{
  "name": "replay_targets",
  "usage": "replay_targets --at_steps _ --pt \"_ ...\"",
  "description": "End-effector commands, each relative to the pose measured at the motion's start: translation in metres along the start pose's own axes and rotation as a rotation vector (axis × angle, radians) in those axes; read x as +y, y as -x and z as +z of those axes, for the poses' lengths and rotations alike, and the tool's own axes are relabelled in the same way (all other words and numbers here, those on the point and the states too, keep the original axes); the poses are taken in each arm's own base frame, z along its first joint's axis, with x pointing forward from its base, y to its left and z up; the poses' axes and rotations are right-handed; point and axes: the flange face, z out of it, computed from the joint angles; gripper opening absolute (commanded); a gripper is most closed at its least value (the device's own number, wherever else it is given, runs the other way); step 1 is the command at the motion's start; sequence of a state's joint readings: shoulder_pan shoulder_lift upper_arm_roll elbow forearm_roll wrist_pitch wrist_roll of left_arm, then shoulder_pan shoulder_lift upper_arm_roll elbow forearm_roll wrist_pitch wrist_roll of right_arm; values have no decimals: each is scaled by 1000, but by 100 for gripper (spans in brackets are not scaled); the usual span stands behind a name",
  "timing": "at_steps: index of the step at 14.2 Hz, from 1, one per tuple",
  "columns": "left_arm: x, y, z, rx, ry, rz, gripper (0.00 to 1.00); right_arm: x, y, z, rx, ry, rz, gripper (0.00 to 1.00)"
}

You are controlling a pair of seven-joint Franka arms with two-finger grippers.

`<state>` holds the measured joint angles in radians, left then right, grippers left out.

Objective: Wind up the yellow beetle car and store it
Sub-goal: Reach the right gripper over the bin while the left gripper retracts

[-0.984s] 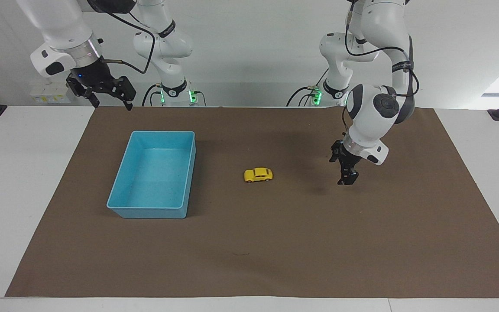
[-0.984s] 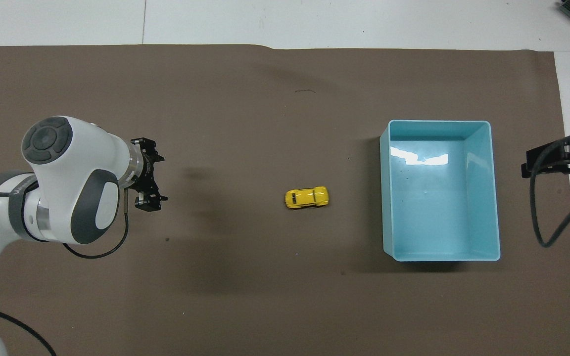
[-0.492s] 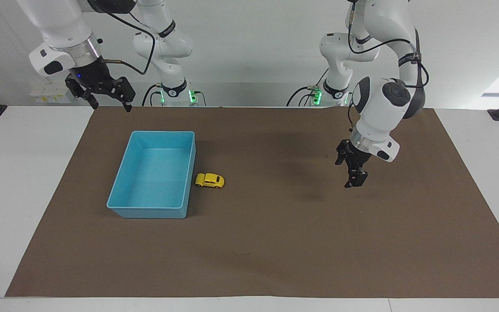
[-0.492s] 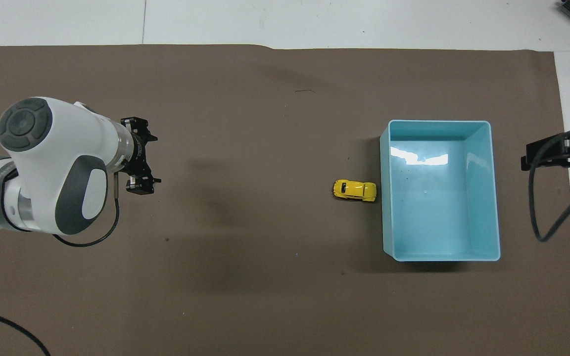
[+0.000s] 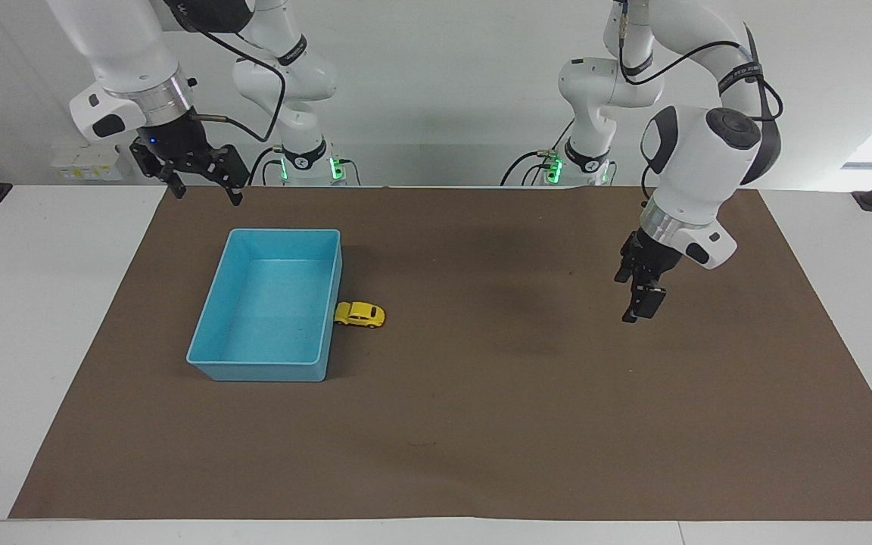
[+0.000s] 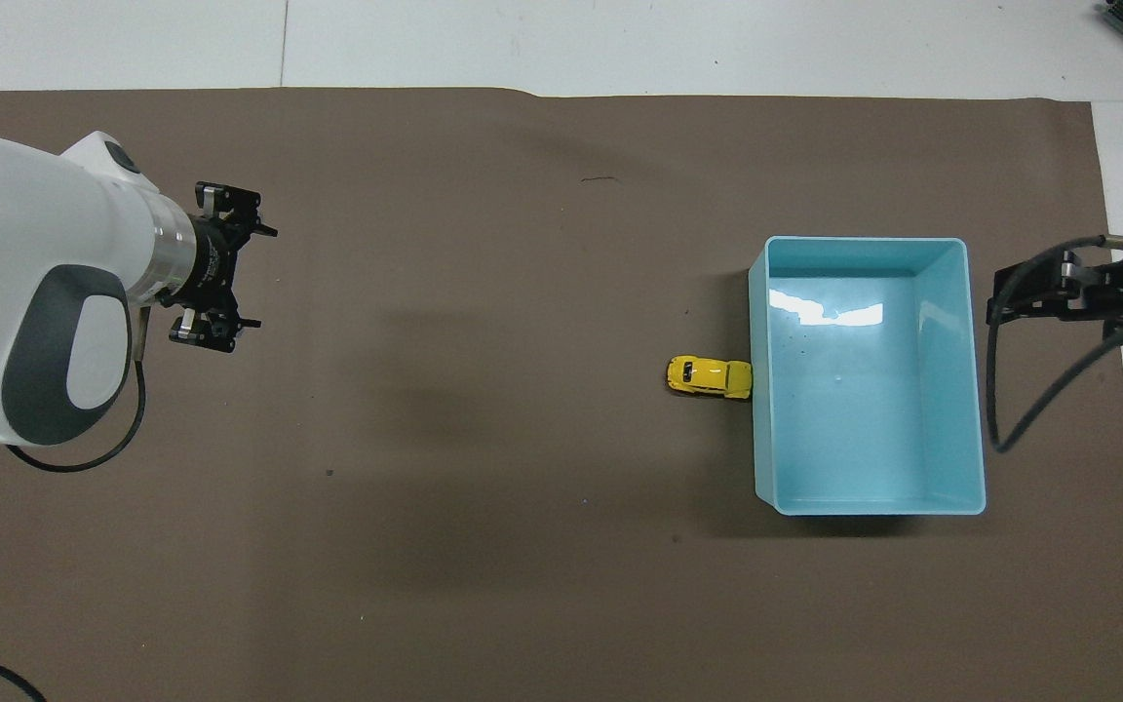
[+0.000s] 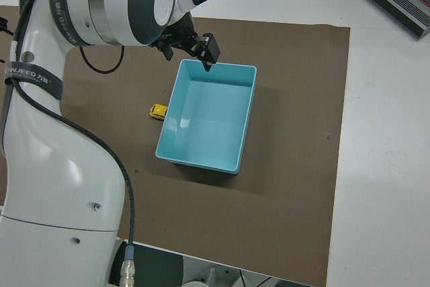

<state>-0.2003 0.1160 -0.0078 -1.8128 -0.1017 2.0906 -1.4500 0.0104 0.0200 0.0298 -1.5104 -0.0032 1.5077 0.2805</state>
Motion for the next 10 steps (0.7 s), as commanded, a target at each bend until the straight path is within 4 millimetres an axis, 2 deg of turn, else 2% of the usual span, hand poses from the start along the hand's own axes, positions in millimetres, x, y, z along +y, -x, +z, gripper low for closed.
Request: replay_targets --at_steps 1,4,10 --pt "-3 -11 -22 9 -7 160 100 -23 8 7 6 -9 139 100" --pt "-13 -17 -30 0 -40 339 100 -40 9 13 -2 -10 331 100" --pt "-28 -34 -39 -20 -112 748 100 -79 5 38 -9 -5 712 100"
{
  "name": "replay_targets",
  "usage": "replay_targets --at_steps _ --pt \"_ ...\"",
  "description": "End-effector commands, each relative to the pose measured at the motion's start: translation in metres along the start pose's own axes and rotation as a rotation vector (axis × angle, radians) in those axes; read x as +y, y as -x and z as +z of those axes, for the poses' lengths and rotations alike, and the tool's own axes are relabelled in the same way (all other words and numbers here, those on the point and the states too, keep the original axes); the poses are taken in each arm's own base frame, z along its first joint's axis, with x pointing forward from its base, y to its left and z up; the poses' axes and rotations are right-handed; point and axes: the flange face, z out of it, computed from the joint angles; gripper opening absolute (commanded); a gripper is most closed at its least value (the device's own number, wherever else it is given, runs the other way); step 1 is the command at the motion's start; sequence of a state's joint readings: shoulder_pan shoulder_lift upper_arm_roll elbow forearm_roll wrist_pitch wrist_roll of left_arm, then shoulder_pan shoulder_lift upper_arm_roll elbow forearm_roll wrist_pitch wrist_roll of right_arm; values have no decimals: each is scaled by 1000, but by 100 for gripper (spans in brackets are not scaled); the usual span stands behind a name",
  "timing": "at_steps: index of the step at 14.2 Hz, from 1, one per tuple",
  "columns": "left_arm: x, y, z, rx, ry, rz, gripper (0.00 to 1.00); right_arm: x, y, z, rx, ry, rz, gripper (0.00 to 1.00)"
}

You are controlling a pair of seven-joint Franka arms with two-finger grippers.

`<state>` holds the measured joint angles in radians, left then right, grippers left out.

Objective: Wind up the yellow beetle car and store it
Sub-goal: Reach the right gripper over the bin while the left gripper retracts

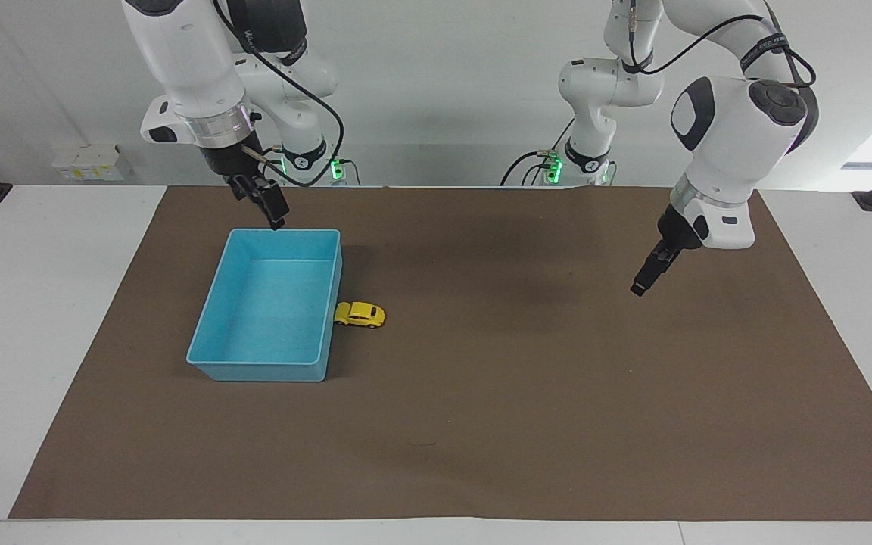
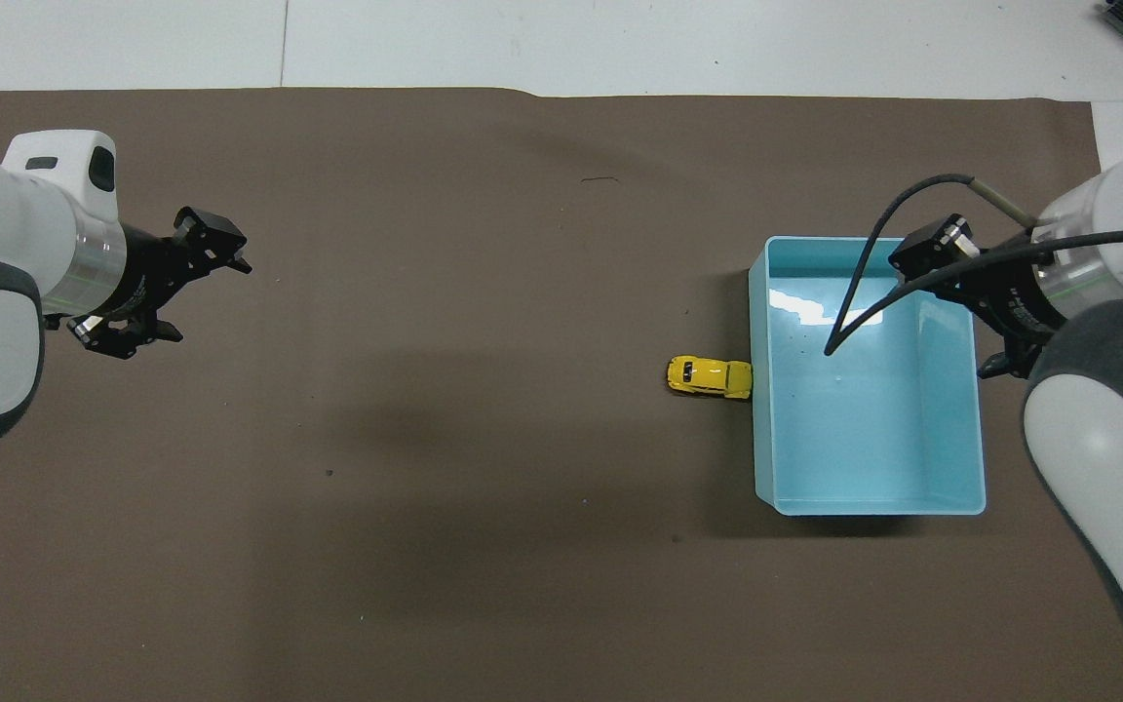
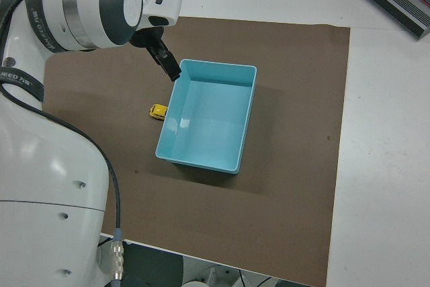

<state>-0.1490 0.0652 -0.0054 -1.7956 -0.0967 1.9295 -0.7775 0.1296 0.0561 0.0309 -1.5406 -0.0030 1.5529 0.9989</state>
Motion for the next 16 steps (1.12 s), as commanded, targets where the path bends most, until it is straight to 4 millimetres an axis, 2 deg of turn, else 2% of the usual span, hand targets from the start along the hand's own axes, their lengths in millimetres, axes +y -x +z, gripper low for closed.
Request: replay_targets --at_steps 1,3,4,8,11,14,16 --pt "-20 -7 -12 14 -45 165 100 -16 7 13 -1 -22 166 100" --pt "-27 -9 -12 -9 -63 285 100 -29 16 21 0 -24 287 100" --pt "-34 -12 -18 -8 -62 345 100 -36 24 29 1 -27 361 100" --pt "-50 -16 -34 -16 -63 536 100 -70 55 71 24 -7 555 100" --pt "-61 -14 -54 -12 -60 655 100 -85 68 99 54 -14 652 100" --pt "-67 -8 -75 -2 -85 685 100 -86 69 127 82 -38 754 100" --pt "-68 -4 -94 -6 -88 686 100 -87 79 160 107 -48 780 100"
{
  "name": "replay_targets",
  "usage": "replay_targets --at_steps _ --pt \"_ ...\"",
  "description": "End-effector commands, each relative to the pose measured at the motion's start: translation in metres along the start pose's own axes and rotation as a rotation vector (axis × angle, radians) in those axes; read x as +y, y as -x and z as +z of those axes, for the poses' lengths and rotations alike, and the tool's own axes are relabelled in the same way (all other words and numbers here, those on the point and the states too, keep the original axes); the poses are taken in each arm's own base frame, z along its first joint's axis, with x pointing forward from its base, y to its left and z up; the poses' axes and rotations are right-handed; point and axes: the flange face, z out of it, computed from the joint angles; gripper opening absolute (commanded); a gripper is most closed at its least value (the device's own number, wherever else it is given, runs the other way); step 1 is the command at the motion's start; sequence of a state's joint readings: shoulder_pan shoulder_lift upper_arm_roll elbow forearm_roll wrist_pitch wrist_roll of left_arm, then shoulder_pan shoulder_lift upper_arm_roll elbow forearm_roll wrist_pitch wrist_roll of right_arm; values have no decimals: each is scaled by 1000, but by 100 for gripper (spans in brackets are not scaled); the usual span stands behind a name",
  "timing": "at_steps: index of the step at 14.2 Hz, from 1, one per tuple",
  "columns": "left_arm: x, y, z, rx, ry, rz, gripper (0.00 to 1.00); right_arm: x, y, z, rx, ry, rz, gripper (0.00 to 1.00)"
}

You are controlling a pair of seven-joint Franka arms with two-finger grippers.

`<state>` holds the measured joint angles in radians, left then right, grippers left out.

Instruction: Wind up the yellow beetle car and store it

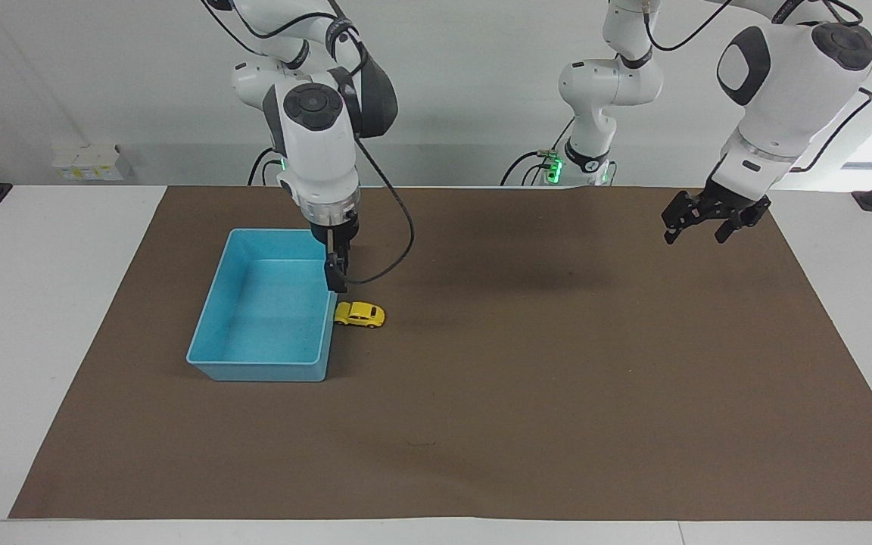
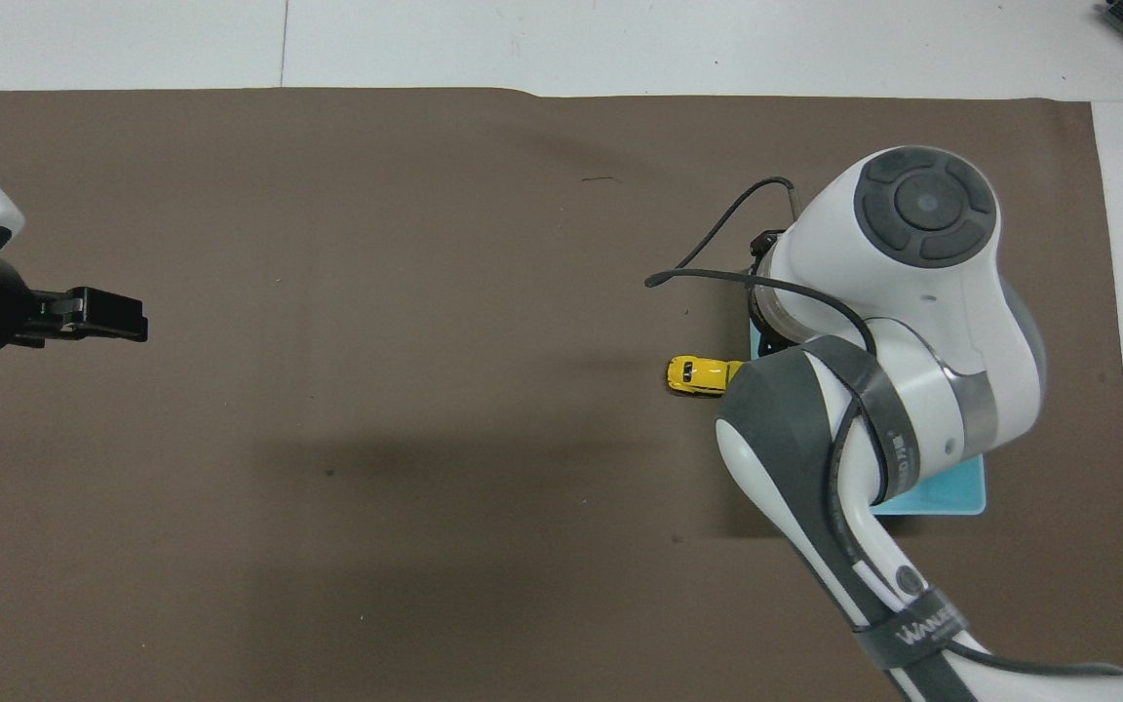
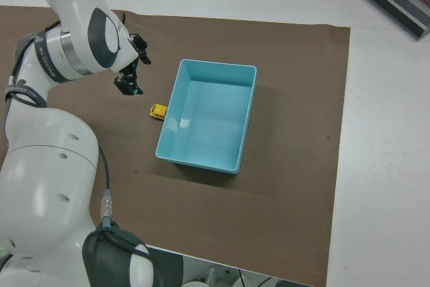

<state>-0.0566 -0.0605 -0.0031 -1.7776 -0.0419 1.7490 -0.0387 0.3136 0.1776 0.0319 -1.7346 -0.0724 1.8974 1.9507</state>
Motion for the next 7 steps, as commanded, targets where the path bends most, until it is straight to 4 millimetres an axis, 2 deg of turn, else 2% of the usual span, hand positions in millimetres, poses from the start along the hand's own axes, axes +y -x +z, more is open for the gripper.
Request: replay_targets --at_steps 1,3,5,7 --pt "-3 8 -35 -11 -23 18 100 15 7 38 23 -45 33 100" --pt "-2 11 -49 -17 -23 19 100 19 9 55 23 -58 26 100" --pt "-2 15 -53 -45 -25 20 100 29 16 77 70 -85 -13 100" --pt "1 25 -68 -19 -24 26 100 34 18 95 88 -115 4 100"
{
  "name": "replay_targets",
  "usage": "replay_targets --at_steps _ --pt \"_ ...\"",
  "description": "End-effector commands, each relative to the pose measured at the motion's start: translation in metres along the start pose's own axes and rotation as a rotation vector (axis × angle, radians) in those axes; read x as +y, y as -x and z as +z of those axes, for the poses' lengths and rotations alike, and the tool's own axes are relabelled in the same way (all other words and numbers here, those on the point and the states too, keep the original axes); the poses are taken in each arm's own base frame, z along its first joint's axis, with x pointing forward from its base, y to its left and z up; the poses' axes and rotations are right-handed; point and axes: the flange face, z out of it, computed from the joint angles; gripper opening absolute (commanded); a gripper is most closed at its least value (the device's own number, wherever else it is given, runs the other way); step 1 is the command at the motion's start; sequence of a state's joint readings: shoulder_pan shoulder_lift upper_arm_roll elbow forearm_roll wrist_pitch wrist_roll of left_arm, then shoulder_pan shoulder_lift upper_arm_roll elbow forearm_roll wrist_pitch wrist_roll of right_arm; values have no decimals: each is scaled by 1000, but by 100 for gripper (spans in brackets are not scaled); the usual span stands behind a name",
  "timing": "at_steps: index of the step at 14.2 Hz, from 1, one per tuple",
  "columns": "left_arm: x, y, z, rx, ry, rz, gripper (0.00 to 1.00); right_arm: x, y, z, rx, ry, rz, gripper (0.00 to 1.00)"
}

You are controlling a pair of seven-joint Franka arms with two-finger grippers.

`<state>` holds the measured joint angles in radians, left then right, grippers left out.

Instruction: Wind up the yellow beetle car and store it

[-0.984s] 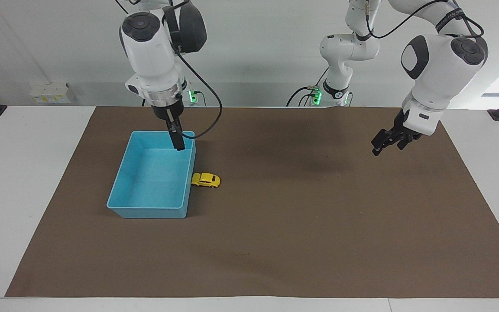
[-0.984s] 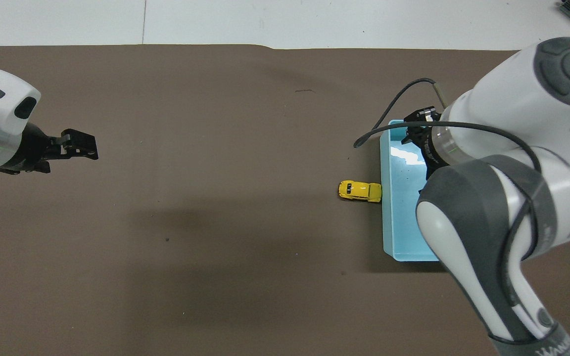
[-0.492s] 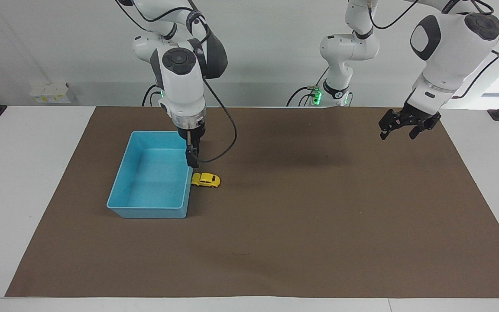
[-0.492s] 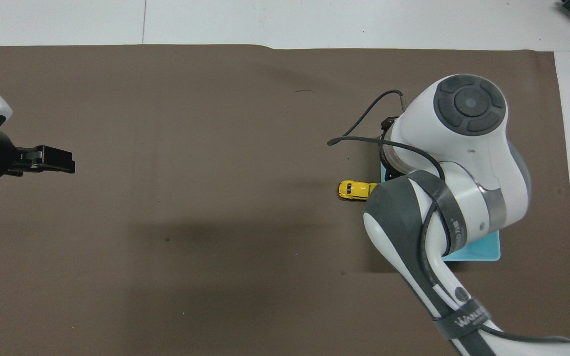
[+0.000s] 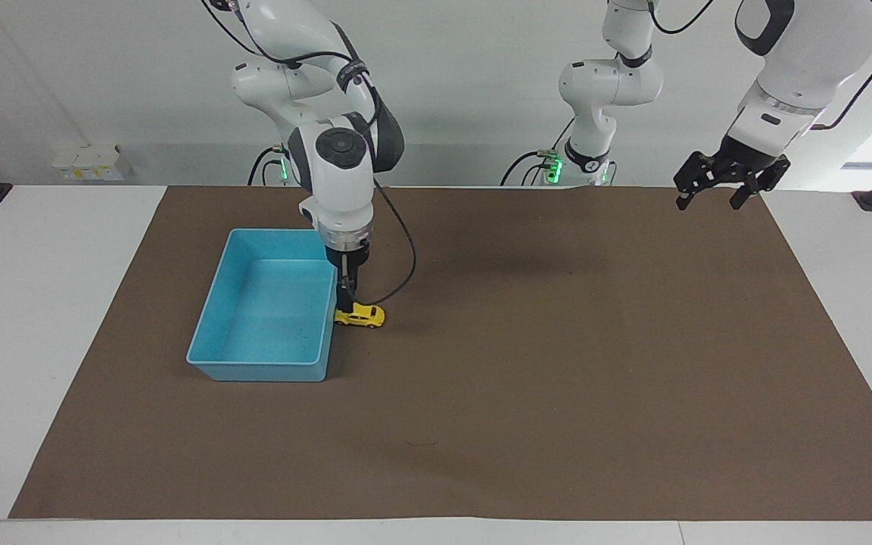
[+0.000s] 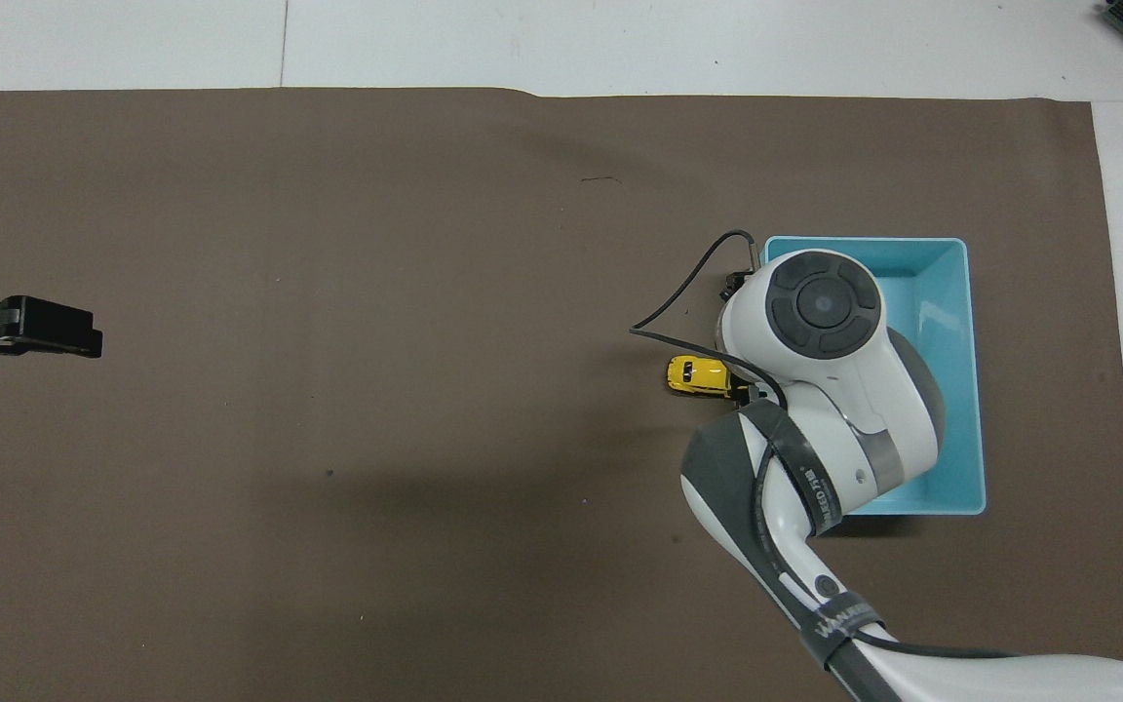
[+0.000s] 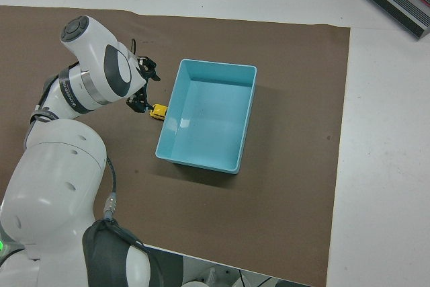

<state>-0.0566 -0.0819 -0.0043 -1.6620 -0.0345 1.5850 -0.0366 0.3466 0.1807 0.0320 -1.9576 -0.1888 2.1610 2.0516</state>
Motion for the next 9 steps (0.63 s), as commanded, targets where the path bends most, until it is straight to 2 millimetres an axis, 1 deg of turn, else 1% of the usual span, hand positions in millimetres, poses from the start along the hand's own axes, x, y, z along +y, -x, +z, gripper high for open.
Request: replay_targets --at_steps 1,3,5,7,9 --pt "-4 13 -17 14 -14 7 100 14 4 22 37 -34 9 100" --pt "-7 12 -20 22 -11 -2 100 22 24 42 80 -28 -19 100" --pt "9 12 -18 19 -6 26 100 24 28 60 93 -33 -28 100" --pt "10 12 -19 21 -6 40 100 32 39 79 83 -33 -24 100" --pt "10 13 -19 16 -7 40 100 34 39 85 77 -37 -27 100"
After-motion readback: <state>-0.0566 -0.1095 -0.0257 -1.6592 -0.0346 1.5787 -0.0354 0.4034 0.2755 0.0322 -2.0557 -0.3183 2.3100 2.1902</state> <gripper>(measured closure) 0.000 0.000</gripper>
